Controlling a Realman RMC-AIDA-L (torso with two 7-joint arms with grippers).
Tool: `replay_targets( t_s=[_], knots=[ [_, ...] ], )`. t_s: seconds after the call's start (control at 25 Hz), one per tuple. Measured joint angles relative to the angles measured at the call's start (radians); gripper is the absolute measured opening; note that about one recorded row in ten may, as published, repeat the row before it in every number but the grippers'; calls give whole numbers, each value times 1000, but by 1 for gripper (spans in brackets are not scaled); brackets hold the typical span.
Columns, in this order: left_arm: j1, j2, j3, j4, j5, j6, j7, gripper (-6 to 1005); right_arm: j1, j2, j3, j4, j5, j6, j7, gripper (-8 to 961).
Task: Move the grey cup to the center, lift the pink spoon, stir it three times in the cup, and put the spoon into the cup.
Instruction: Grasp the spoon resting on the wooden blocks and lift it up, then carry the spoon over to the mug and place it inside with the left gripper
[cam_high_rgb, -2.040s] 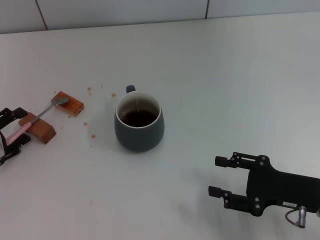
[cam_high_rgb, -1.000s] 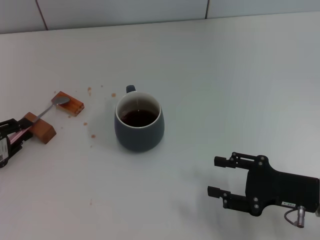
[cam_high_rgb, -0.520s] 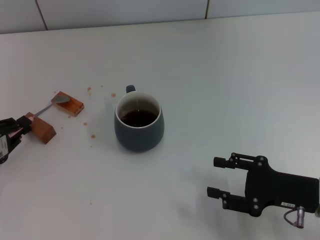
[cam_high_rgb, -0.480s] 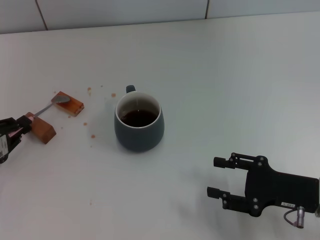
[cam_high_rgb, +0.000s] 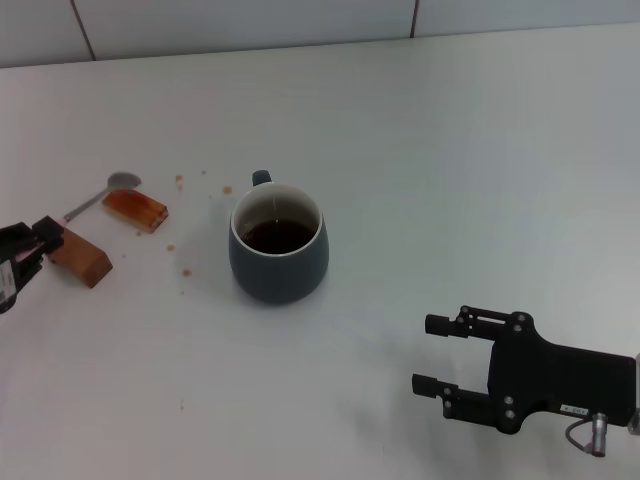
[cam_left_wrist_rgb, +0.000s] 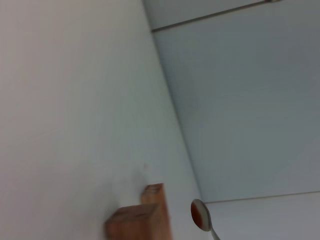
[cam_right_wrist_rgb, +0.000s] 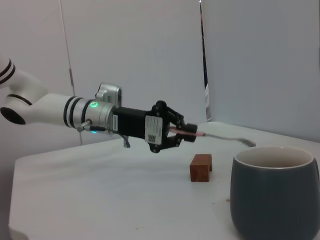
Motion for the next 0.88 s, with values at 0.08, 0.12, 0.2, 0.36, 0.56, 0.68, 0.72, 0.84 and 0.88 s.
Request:
replay_targets(
  t_s=[0.08,0.12,0.2,0.36,0.56,0.68,0.72,0.84,0.88],
  knots=[
    [2,-7,0,-1,-47,39,40,135,-1,0,2,0,0,0,0,677],
    [2,-8,-1,-1,-66,53,57,135,-1,0,2,0,0,0,0,676],
    [3,-9,-1,-1,-89,75,78,135,-1,1,2,1,0,0,0,676],
    [-8,-10,-2,4,-143,144,137,136,-9,1,4,21,0,0,0,676],
    [-75,-3,2,74,-187,348,278,136,-24,3,6,44,0,0,-10,676],
    [-99,-6,6,123,-188,410,306,136,-35,3,9,57,0,0,-20,676],
    [-99,-6,6,123,-188,410,306,136,-35,3,9,57,0,0,-20,676],
    [-189,-7,211,394,-200,542,327,136,-48,3,11,74,5,0,-49,676],
    [-195,-9,309,496,-206,544,323,136,-53,3,11,81,10,1,-56,676]
  ],
)
